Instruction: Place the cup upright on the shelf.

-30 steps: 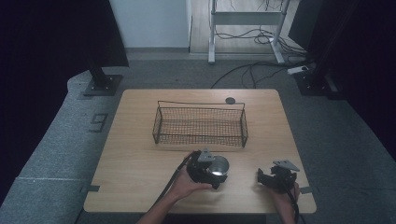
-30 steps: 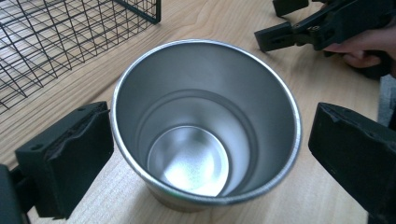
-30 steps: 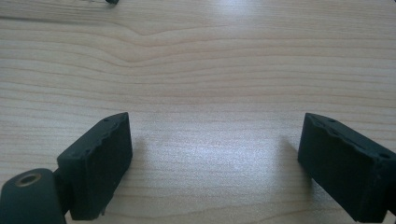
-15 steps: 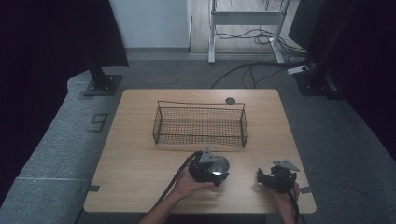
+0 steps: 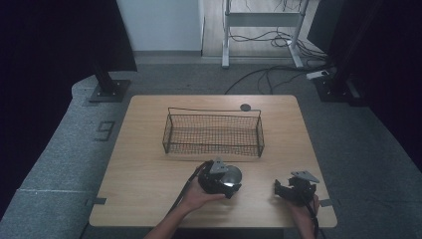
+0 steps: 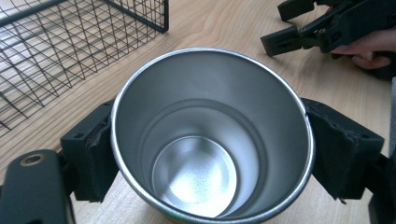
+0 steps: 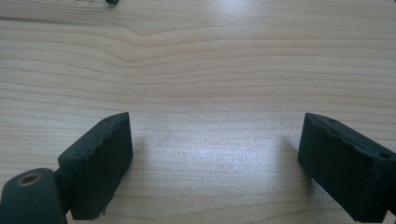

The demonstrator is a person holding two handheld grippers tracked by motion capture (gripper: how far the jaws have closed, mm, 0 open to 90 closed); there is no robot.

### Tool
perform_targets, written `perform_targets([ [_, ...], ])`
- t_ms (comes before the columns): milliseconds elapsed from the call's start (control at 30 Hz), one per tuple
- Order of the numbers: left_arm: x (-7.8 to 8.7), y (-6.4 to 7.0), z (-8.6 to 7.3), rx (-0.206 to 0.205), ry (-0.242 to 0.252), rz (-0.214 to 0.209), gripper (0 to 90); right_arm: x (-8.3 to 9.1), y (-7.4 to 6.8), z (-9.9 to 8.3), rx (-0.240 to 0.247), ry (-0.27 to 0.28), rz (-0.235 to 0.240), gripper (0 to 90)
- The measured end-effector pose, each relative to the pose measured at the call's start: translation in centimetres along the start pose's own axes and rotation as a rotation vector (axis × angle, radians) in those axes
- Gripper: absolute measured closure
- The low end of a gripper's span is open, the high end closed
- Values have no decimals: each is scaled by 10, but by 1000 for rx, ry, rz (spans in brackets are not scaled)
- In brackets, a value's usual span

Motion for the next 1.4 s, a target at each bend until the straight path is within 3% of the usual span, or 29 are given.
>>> perform_targets([
  [467,29,-22,8,40,56,34,143,0,0,0,-1,0,0,101],
  [633,39,-29,10,36,63,59,142,0,0,0,-2,0,-1,100],
  [1100,49,-39,11,50,80,58,142,0,0,0,-2,0,-2,100],
  [1400,58,-44,20,38,91,77,142,0,0,0,-2,0,-1,100],
])
Point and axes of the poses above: each handheld gripper's, and its own axes: x roughly backward along the jaws, z roughly out of its top, y roughly to its right, the point moved 2 cm from there along -x, roughly forward along the jaws, and after that the axes turned 11 degrees about -x, right-handed, at the moved point
